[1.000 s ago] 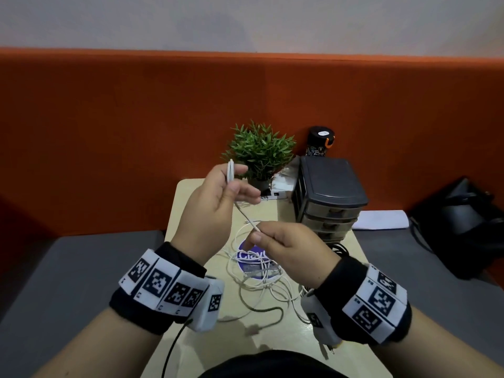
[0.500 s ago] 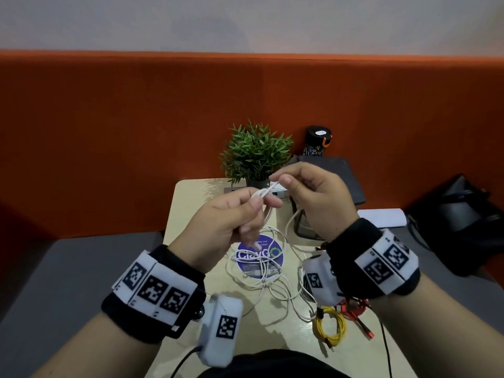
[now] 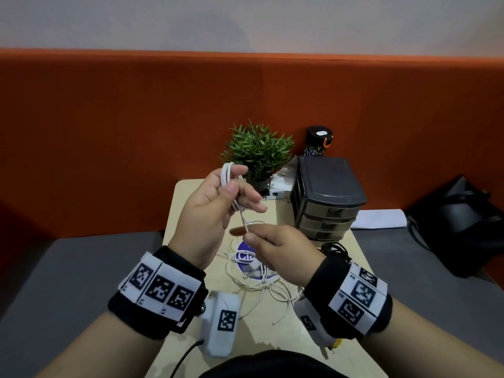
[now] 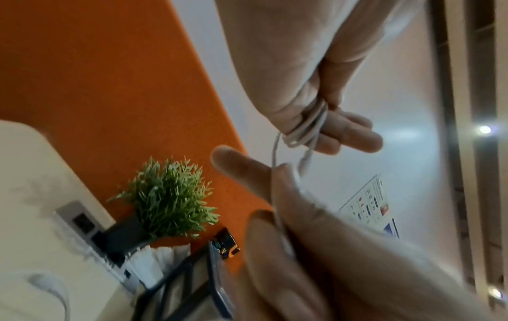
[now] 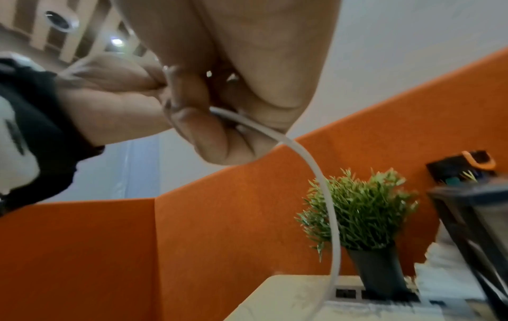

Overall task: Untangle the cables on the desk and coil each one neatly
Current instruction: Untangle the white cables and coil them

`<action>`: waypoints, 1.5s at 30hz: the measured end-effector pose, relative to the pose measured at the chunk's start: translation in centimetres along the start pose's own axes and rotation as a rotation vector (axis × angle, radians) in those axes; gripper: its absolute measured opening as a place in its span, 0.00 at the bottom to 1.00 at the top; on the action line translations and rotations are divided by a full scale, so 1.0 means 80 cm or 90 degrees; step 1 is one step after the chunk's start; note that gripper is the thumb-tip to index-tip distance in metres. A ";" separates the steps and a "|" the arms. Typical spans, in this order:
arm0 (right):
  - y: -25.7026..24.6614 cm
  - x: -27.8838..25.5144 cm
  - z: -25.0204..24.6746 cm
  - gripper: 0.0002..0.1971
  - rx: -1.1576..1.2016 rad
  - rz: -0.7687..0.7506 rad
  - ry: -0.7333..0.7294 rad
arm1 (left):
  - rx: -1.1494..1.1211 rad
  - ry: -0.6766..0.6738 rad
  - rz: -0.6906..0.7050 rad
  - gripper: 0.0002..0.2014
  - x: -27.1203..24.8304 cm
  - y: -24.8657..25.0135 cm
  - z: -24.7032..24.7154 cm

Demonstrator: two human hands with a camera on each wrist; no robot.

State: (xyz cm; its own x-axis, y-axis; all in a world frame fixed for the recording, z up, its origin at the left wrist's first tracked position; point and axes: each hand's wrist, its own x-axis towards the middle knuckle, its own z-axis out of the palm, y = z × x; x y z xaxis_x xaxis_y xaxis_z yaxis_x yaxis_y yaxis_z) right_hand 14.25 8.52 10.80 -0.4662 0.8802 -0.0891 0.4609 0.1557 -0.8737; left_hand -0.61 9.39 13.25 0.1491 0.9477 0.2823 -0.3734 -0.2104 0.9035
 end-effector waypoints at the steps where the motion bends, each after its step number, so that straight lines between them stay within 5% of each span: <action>1: -0.002 -0.004 0.000 0.10 -0.050 -0.014 -0.015 | 0.069 0.012 0.022 0.12 0.001 -0.002 -0.002; 6: -0.015 -0.015 -0.019 0.12 -0.202 -0.114 0.020 | 0.426 -0.030 0.028 0.09 0.002 -0.006 -0.014; 10: -0.029 -0.018 -0.045 0.08 -0.271 -0.173 0.093 | 0.512 -0.171 -0.027 0.15 -0.003 -0.004 -0.011; 13: -0.033 -0.020 -0.058 0.04 -0.304 -0.165 0.104 | 0.498 -0.205 -0.060 0.22 -0.003 -0.004 -0.006; 17: -0.026 -0.013 -0.066 0.10 -0.370 -0.242 0.175 | 0.558 -0.247 -0.066 0.16 -0.002 -0.006 -0.006; 21: -0.013 -0.002 -0.070 0.12 -0.454 -0.301 0.338 | 0.307 -0.229 -0.141 0.14 -0.007 -0.011 0.000; 25: -0.016 -0.003 -0.052 0.09 -0.267 -0.222 0.317 | 0.141 -0.224 -0.164 0.14 -0.010 -0.012 0.005; 31: -0.018 -0.009 -0.043 0.24 0.113 -0.062 0.200 | 0.052 -0.160 -0.145 0.14 -0.003 -0.014 -0.002; 35: -0.019 -0.009 -0.034 0.15 0.112 -0.083 0.176 | 0.037 -0.108 -0.163 0.14 -0.003 -0.015 -0.004; 41: -0.014 -0.011 -0.026 0.07 0.126 -0.058 0.268 | 0.432 -0.095 -0.052 0.17 -0.003 -0.014 -0.010; 45: -0.014 -0.010 -0.022 0.08 0.301 -0.019 0.236 | 0.503 -0.084 -0.055 0.16 -0.002 -0.017 -0.012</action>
State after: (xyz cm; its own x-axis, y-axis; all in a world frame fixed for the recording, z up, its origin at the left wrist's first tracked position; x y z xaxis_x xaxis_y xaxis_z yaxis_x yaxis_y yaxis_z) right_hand 15.46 8.42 12.69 -0.1405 0.9894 0.0377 0.0262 0.0418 -0.9988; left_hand -0.99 9.74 11.64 0.2725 0.9428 0.1922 0.3955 -0.2919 0.8709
